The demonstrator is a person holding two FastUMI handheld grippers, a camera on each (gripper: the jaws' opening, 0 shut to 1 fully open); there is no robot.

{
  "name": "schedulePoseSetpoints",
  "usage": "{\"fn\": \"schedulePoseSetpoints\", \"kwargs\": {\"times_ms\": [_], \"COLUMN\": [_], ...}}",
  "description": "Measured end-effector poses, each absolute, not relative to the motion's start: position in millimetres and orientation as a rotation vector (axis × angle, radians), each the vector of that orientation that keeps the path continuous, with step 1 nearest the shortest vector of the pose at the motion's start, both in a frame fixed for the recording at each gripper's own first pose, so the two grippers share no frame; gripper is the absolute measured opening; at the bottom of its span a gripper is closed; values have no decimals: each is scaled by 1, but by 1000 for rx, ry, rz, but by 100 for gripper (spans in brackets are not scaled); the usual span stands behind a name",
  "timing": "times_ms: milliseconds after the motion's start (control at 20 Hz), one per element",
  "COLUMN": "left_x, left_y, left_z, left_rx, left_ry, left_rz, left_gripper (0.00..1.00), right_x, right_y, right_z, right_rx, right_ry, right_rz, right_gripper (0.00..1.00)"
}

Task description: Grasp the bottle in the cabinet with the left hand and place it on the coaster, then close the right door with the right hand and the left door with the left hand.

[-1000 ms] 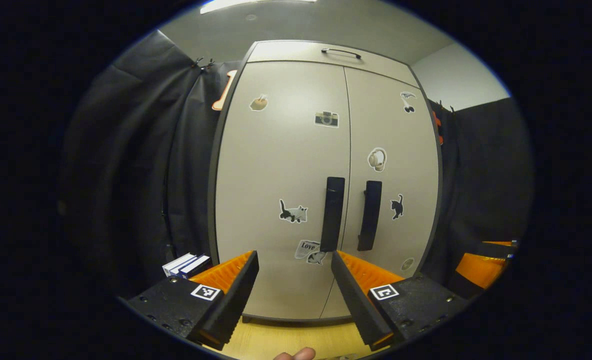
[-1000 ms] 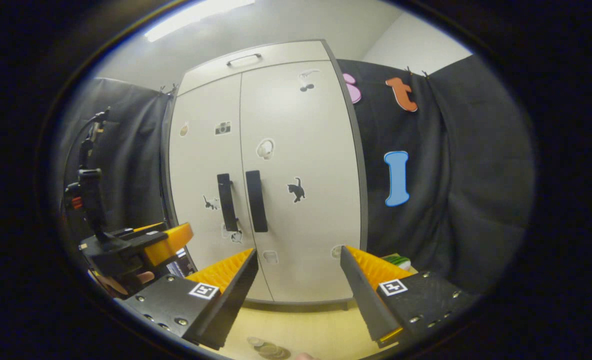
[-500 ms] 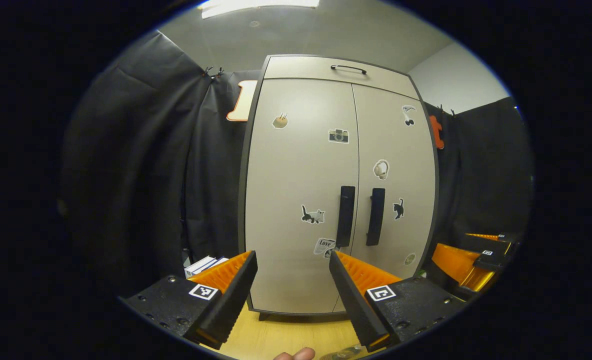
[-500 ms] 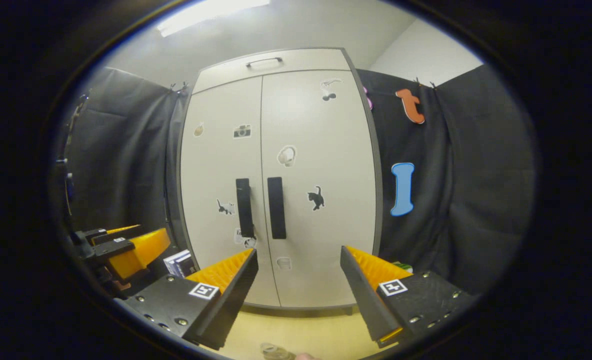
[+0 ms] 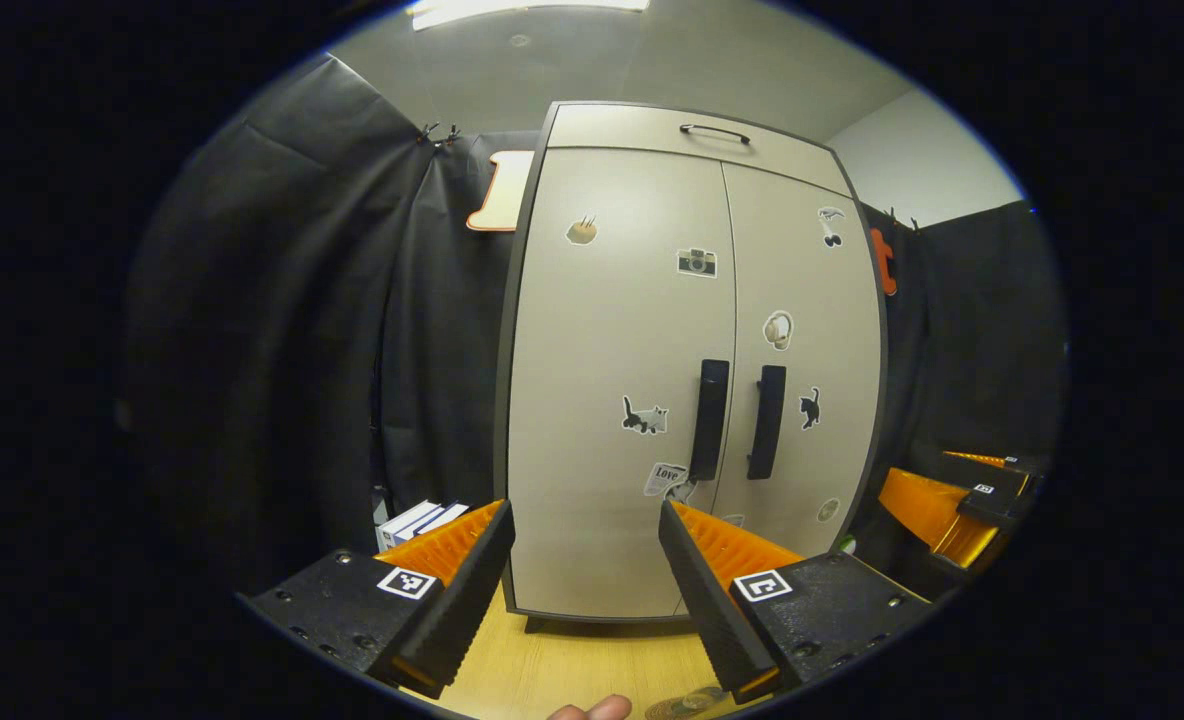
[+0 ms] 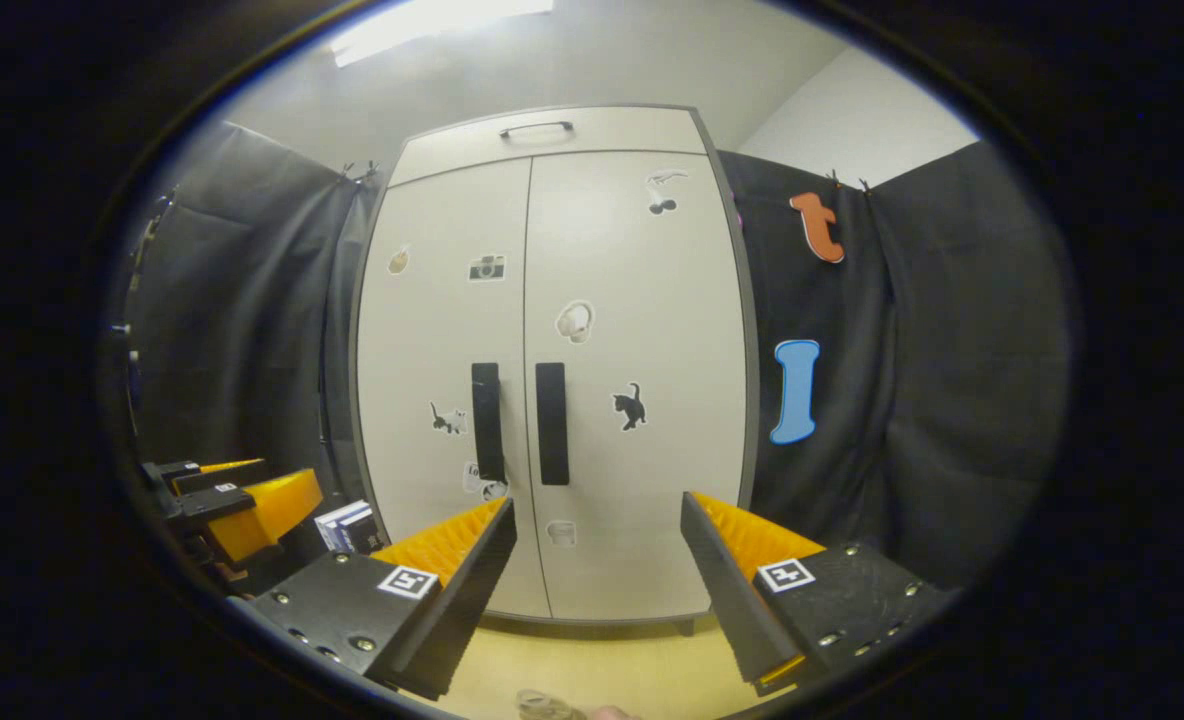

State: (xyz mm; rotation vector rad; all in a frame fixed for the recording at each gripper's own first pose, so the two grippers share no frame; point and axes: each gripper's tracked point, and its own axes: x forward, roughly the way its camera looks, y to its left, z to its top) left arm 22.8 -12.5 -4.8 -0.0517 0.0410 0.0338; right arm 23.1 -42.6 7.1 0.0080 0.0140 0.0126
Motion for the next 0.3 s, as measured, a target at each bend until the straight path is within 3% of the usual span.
{"fn": "schedulePoseSetpoints", "kwargs": {"times_ms": [200,300], "left_x": [19,17], "left_y": [-21,-24], "left_z": [-3,-2], "left_rx": [-40,-49], "left_ry": [28,27], "left_rz": [18,12], "left_gripper": [93,87], "right_x": [20,19], "right_y": [-46,-47], "right_z": [6,8], "right_rx": [10,7], "right_ry": [24,16], "right_rz": [8,8], "right_gripper": [100,100]}}
